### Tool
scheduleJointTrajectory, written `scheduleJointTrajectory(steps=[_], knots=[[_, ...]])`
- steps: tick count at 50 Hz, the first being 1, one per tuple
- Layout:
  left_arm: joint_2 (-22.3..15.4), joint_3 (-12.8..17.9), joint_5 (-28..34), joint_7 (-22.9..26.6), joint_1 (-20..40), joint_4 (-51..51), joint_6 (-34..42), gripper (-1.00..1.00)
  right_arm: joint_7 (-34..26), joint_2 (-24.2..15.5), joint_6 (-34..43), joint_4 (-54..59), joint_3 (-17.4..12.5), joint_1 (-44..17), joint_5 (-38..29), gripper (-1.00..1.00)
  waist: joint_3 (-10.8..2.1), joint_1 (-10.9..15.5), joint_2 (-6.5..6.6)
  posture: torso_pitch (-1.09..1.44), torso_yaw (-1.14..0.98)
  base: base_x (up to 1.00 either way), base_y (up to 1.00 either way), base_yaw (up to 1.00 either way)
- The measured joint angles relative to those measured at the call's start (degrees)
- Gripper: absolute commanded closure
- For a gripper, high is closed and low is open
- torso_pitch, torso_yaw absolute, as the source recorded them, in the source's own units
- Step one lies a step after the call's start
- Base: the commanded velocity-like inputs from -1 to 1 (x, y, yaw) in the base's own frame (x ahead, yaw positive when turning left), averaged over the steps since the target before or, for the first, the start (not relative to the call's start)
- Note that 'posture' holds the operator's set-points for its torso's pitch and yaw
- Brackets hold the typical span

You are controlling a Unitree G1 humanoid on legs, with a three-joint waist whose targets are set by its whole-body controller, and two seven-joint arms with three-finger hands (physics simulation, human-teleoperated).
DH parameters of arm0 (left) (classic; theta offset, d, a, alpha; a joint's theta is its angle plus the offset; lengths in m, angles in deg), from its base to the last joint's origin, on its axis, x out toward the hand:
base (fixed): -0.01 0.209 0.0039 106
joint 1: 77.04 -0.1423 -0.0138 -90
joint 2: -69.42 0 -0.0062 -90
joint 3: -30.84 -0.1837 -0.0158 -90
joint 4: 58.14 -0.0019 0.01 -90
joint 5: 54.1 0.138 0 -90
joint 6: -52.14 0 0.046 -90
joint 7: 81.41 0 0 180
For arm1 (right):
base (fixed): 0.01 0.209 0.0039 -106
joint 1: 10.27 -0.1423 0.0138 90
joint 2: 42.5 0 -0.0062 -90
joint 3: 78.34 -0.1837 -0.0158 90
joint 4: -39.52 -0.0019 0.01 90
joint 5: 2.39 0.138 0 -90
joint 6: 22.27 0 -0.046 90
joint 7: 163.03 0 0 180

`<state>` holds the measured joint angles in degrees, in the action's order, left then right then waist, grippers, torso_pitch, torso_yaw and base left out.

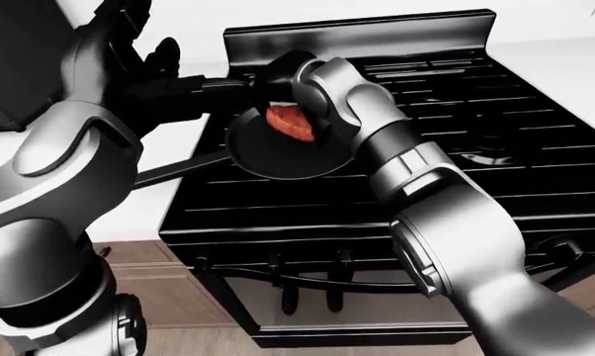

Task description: Pick the steak from the plate and place it in the pan.

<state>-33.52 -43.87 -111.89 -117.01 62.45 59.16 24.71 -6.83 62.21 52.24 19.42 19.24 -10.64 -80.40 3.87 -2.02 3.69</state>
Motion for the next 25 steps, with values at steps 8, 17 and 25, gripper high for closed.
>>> scheduleJointTrajectory(steps=[8, 17, 25], knots=[[-0.06, 0.12, -0.03, -0.08, 0.21, -0.13, 0.03, -1.0, 0.27, 0.03, -0.24, 0.36, 0.13, 0.58, -1.28, 0.72, 0.08, 0.02, -0.04, 0.0, 0.0, 0.0, 0.0, 0.0], [-0.44, 0.39, -0.77, -0.52, 0.44, -0.1, 0.17, -1.0, 0.83, 0.19, -0.48, 0.44, 0.17, 0.72, -2.73, 0.48, 0.01, -0.03, 0.04, 0.0, 0.0, 0.0, 0.0, 0.0], [-0.54, 0.21, -0.85, -0.54, 0.22, -0.17, -0.2, -1.0, 0.97, 0.53, -0.35, 0.63, -0.1, 0.88, -2.87, 0.35, 0.02, 0.03, 0.09, 0.0, 0.0, 0.0, 0.0, 0.0]])
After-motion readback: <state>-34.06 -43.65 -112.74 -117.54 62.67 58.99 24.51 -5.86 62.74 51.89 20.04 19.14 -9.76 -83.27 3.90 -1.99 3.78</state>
